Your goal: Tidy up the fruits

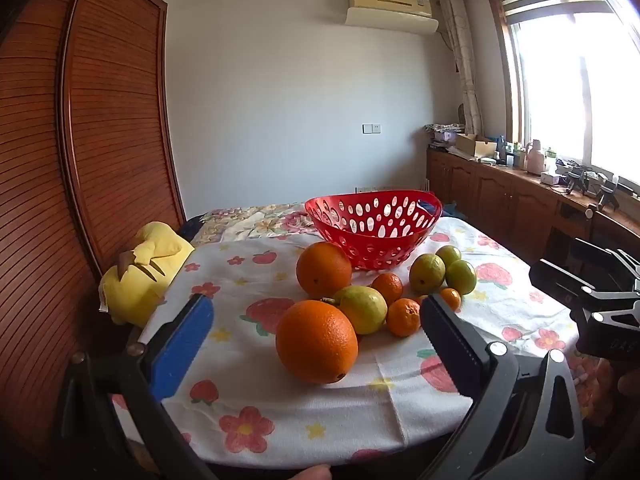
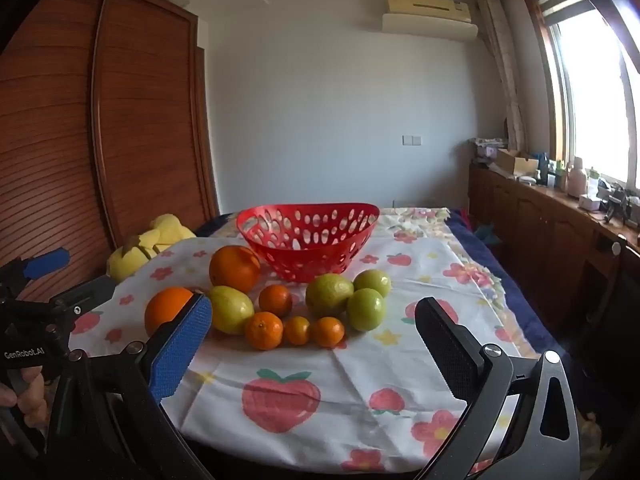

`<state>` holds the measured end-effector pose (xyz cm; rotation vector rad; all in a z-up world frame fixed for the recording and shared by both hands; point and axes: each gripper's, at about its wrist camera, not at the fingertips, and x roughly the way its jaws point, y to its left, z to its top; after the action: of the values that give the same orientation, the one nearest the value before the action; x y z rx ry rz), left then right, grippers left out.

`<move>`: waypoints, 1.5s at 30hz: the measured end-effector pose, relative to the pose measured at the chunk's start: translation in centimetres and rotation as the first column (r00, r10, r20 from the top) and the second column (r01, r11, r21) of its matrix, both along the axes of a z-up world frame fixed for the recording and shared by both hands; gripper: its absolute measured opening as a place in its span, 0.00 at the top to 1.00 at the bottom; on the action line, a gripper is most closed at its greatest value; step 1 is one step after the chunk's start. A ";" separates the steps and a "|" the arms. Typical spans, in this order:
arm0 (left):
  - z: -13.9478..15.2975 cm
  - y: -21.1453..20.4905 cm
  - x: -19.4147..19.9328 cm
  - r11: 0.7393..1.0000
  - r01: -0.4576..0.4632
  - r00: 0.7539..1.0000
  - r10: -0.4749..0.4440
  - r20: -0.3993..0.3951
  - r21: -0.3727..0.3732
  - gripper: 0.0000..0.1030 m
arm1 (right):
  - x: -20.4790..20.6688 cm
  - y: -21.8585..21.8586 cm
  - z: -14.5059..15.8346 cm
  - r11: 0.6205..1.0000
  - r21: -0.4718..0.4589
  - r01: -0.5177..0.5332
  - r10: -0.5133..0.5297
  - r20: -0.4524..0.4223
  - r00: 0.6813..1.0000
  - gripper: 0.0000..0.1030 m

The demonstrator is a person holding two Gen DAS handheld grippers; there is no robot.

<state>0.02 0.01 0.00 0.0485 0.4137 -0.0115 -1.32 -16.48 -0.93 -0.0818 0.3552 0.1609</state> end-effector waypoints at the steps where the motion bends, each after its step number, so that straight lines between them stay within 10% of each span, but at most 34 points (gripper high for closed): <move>1: 0.0 0.0 0.0 1.000 0.002 1.000 -0.002 0.006 -0.001 0.00 | 0.0 0.0 0.0 1.000 0.002 -0.002 0.002 -0.002 1.000 0.00; 45: 1.1 0.2 -0.8 1.000 0.003 1.000 -0.003 0.017 0.004 0.00 | -0.8 -0.3 0.7 1.000 -0.001 0.017 -0.017 0.003 1.000 0.00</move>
<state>-0.79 0.21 1.08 0.0534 0.3963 -0.0130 -2.12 -16.80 -0.25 -0.0803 0.3529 0.1439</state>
